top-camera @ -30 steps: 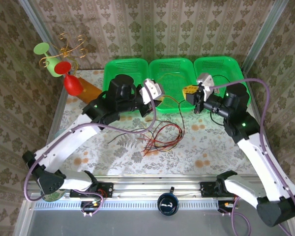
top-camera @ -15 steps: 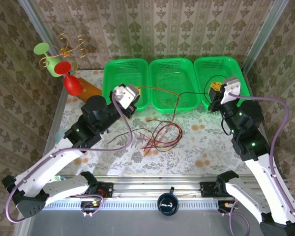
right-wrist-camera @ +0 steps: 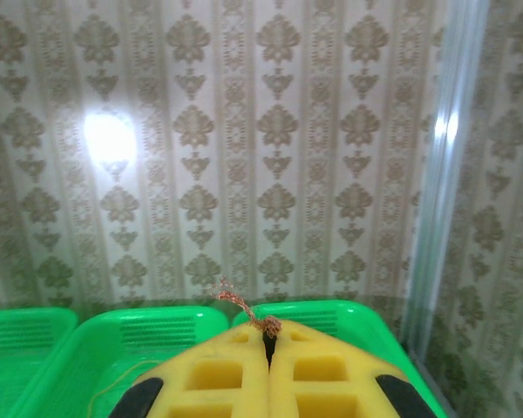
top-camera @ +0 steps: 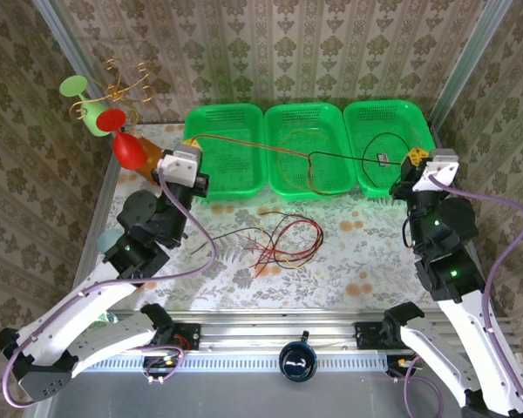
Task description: Untangle the cables
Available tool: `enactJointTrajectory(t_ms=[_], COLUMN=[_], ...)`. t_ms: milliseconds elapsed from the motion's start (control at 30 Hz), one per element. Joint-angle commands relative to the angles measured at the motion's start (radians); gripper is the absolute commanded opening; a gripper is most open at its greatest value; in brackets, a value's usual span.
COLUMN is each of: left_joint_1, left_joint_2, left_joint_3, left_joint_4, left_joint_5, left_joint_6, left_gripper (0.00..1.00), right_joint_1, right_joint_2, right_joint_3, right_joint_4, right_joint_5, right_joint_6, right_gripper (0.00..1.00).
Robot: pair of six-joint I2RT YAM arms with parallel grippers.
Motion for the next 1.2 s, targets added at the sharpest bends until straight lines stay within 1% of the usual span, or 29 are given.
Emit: enactJointTrajectory(t_ms=[0,133,233,400,667,800,900,967,1033,1167], left_joint_1=[0.024,0.035,0.043,0.063,0.090,0.102,0.103,0.103,0.105,0.105], left_joint_2=[-0.069,-0.118,-0.148,-0.185,-0.235,-0.251,-0.252,-0.247,-0.236,-0.193], left_joint_3=[-0.035,-0.079,-0.102,-0.116,-0.137,-0.145,-0.140,-0.121,-0.107,-0.061], left_joint_4=[0.196,0.291,0.343,0.353,0.369,0.370,0.309,0.227,0.170,0.071], left_joint_5=[-0.215,-0.275,-0.300,-0.323,-0.378,-0.392,-0.374,-0.335,-0.290,-0.182], left_joint_6=[0.046,0.082,0.118,0.147,0.175,0.171,0.127,0.068,0.026,-0.048], left_gripper=[0.00,0.00,0.00,0.00,0.00,0.00,0.00,0.00,0.00,0.00], right_joint_1=[-0.019,-0.040,-0.064,-0.135,-0.288,-0.350,-0.374,-0.378,-0.378,-0.379], right_joint_2=[-0.036,-0.059,-0.075,-0.095,-0.098,-0.095,-0.098,-0.100,-0.098,-0.089], right_joint_3=[-0.027,-0.059,-0.079,-0.100,-0.126,-0.143,-0.146,-0.153,-0.155,-0.148], right_joint_4=[0.084,0.136,0.163,0.156,0.045,-0.011,-0.057,-0.061,-0.068,-0.060], right_joint_5=[0.199,0.306,0.365,0.417,0.501,0.488,0.436,0.376,0.348,0.238], right_joint_6=[-0.031,-0.044,-0.054,-0.028,0.173,0.259,0.320,0.335,0.351,0.334], right_gripper=[0.00,0.00,0.00,0.00,0.00,0.00,0.00,0.00,0.00,0.00])
